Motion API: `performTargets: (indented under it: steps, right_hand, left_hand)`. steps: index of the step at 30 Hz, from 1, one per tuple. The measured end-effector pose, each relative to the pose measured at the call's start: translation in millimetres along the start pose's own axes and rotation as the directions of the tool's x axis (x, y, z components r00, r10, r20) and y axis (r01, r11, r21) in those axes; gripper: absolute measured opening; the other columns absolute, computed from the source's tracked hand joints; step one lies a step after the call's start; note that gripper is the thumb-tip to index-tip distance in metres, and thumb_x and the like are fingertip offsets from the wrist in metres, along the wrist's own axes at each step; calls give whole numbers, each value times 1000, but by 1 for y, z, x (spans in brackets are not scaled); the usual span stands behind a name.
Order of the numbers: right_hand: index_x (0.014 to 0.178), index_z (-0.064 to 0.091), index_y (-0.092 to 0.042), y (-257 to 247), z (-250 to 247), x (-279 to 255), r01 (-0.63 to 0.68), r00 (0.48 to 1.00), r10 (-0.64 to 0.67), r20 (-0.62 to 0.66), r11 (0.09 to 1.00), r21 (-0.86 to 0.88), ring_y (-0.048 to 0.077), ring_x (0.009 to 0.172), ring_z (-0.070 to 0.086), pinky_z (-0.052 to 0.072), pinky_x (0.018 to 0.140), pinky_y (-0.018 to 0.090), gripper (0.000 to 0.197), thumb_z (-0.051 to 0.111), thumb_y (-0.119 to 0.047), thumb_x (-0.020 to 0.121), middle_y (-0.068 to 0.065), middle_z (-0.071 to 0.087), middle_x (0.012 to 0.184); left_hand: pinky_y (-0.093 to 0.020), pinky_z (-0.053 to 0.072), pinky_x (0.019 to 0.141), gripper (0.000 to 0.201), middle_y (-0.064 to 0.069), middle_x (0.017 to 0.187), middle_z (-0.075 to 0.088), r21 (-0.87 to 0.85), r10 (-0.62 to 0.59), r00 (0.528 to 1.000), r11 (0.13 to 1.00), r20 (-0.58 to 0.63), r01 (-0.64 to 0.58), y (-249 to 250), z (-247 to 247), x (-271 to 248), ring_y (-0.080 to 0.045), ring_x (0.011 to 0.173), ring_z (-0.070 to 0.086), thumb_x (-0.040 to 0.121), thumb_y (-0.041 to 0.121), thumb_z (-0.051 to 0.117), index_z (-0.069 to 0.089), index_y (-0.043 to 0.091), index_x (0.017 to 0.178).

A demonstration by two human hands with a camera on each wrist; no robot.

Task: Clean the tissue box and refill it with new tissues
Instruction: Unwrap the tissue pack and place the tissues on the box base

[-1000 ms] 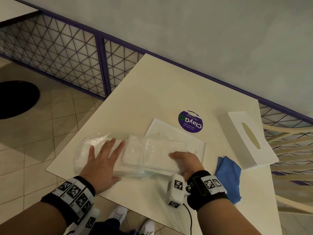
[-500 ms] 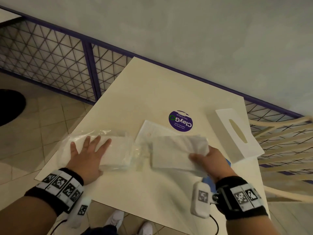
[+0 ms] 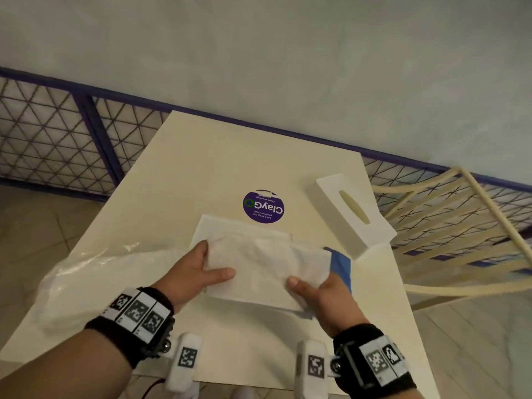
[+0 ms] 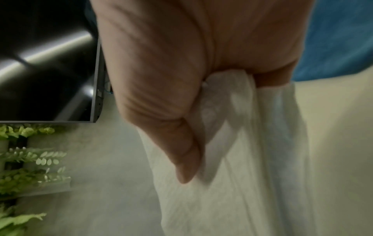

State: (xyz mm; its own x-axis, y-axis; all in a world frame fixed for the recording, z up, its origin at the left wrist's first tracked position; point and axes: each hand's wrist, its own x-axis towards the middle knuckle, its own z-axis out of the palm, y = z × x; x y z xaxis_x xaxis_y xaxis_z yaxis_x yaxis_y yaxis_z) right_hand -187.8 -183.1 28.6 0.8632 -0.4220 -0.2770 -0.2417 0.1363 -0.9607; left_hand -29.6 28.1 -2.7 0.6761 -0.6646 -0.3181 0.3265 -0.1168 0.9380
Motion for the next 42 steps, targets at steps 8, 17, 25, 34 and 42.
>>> performTargets:
  steps: [8, 17, 25, 34, 42]
  right_hand:
    - [88, 71, -23, 51, -1, 1, -23, 994, 2, -110, 981, -193, 13, 82, 69, 56, 79, 33, 33, 84, -3, 64, -3, 76, 83]
    - [101, 59, -24, 74, 0, -3, -45, 994, 8, -111, 943, -329, -1, 77, 60, 50, 74, 18, 43, 75, -1, 68, -7, 66, 88]
    - [98, 62, -19, 80, -1, 1, -110, 984, 47, -174, 921, -374, 12, 86, 65, 52, 81, 26, 22, 72, -12, 80, -4, 71, 91]
    - [120, 53, -17, 25, 6, 79, -124, 947, 17, -320, 941, -315, 20, 93, 68, 58, 84, 39, 46, 72, -28, 79, 4, 69, 108]
    - [131, 49, -12, 30, 18, 126, -273, 932, 101, -348, 827, -492, 24, 98, 65, 54, 89, 36, 57, 71, -29, 80, 4, 65, 106]
  left_hand:
    - [-29, 50, 72, 51, -4, 85, 69, 96, 72, 984, 994, -164, -57, -35, 7, -5, -22, 78, 63, 46, 15, 68, 61, 23, 96]
    - [-15, 38, 52, 43, 6, 72, 57, 217, -26, 984, 974, -179, 66, -52, 12, -11, -5, 58, 47, 54, 6, 54, 57, 39, 81]
    - [-21, 42, 81, 37, 6, 102, 64, 404, -37, 972, 905, -231, 131, -54, 15, -11, -20, 102, 59, 83, 18, 66, 51, 16, 116]
    - [-29, 41, 78, 66, -3, 106, 59, 547, 141, 915, 831, -377, 97, 27, 2, 47, -21, 88, 56, 83, 18, 69, 33, 21, 138]
    - [-33, 40, 94, 75, -15, 136, 47, 674, 20, 928, 694, -372, 255, 19, -10, 85, -30, 118, 52, 84, 13, 63, 20, 20, 146]
